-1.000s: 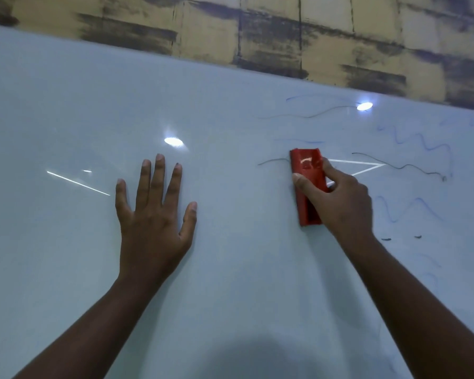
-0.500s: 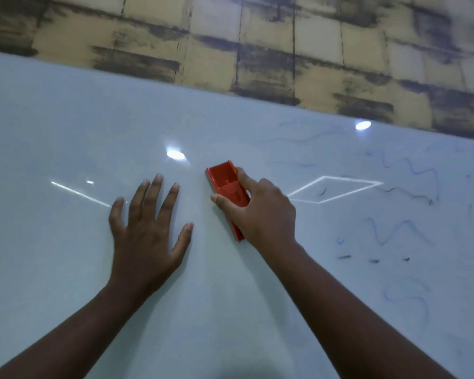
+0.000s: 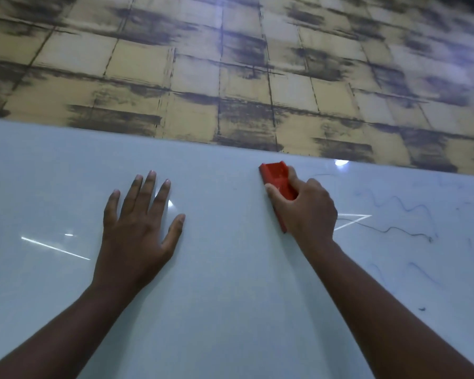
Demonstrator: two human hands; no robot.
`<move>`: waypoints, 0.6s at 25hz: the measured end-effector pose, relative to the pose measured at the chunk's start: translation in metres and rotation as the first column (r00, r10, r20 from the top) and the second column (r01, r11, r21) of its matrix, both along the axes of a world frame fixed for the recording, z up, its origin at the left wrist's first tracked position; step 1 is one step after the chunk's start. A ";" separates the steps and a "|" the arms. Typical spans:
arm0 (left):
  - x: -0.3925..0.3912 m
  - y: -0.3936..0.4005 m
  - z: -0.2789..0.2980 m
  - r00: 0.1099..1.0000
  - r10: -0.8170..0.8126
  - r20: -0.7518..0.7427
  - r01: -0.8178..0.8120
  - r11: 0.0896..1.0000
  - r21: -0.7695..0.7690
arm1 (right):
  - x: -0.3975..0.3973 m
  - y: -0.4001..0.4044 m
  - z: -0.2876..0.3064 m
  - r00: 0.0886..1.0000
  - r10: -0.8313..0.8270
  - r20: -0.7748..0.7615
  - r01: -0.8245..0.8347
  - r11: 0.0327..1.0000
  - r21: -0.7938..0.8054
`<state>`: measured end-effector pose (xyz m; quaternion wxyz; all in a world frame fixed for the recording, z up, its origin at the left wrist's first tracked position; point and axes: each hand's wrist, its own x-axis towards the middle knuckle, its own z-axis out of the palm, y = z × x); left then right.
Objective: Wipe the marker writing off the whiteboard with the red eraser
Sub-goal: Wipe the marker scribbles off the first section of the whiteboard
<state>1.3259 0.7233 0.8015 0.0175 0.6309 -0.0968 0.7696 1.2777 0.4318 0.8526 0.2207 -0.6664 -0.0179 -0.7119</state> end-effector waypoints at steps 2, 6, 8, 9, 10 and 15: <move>-0.001 0.002 -0.001 1.000 0.000 0.002 0.000 1.000 -0.002 | 0.008 0.003 0.008 0.996 -0.050 0.069 0.048 0.998 0.032; 0.000 0.001 -0.001 1.000 0.009 -0.001 -0.009 1.000 0.004 | 0.021 0.051 -0.010 0.971 -0.102 0.214 0.124 0.988 -0.094; 0.002 0.001 0.000 1.000 0.029 -0.004 -0.029 1.000 0.005 | 0.026 0.087 -0.021 0.959 -0.065 0.276 0.130 0.966 -0.225; 0.003 0.002 0.001 0.999 0.033 -0.004 -0.033 0.999 0.006 | 0.026 0.100 -0.021 0.957 -0.044 0.287 0.124 0.956 -0.266; 0.003 0.003 0.002 1.000 0.031 -0.004 -0.031 0.999 0.007 | 0.025 0.107 -0.018 0.956 -0.032 0.293 0.121 0.948 -0.293; 0.002 0.004 -0.001 1.000 0.019 -0.005 -0.019 1.000 0.019 | 0.020 0.068 0.021 0.948 -0.138 0.287 0.225 0.928 -0.298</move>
